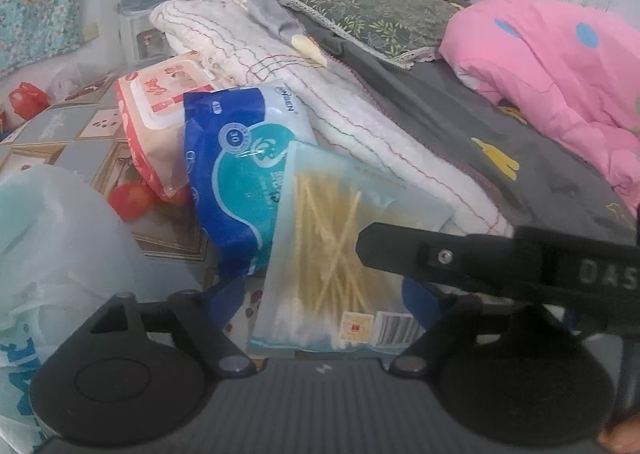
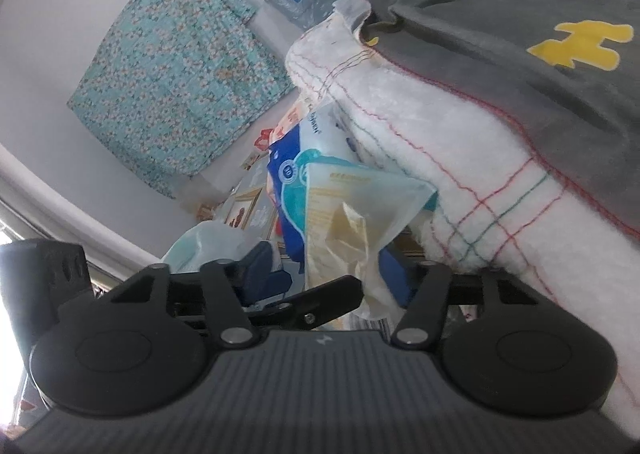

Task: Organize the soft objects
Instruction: 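Reach the right tool to the clear cotton-swab bag and grasp it, then carry the cotton-swab bag into the cardboard box and open the right tool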

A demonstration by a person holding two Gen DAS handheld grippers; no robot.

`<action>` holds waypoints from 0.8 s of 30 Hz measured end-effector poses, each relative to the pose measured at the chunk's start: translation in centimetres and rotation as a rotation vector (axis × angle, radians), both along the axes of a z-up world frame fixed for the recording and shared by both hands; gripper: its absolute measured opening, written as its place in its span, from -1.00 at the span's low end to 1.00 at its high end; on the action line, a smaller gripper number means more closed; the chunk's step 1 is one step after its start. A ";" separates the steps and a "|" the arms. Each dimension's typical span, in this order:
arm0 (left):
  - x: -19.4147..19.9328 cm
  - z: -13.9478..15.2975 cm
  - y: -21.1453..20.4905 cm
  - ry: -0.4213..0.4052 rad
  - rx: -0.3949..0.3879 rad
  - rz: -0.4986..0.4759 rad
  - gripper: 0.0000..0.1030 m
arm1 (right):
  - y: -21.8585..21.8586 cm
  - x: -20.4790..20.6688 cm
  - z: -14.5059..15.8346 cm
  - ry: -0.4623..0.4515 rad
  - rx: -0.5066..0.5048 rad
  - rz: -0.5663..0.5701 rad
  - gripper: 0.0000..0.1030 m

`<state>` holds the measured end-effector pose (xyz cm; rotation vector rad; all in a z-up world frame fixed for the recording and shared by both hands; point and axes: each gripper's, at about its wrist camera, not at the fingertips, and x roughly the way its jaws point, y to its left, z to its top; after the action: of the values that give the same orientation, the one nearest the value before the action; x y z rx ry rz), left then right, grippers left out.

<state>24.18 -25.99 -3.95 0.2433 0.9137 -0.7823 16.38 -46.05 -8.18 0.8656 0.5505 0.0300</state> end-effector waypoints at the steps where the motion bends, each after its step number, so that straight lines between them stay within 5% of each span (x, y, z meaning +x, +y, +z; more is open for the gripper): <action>1: -0.1 0.1 0.0 -0.001 -0.003 -0.006 0.54 | -0.1 -0.2 -0.1 -0.002 0.007 -0.004 -0.03; 6: -0.7 0.3 -0.3 -0.005 -0.025 -0.035 0.12 | -0.3 -0.3 -0.3 -0.007 0.017 -0.013 -0.17; 9: -1.1 0.5 -0.5 -0.024 -0.017 -0.044 0.06 | -0.5 -0.5 -0.5 -0.010 0.033 -0.012 -0.25; 15: -0.5 0.3 0.2 -0.001 0.011 0.001 0.63 | -0.7 -1.6 -0.7 -0.022 0.094 -0.003 -0.33; 24: 1.0 -0.3 0.1 0.072 0.009 -0.013 0.76 | -0.8 -1.4 -0.7 -0.011 0.130 0.008 -0.16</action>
<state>25.17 -25.90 -4.25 0.2303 0.9847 -0.8031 15.01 -46.87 -8.89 0.9889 0.5460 0.0779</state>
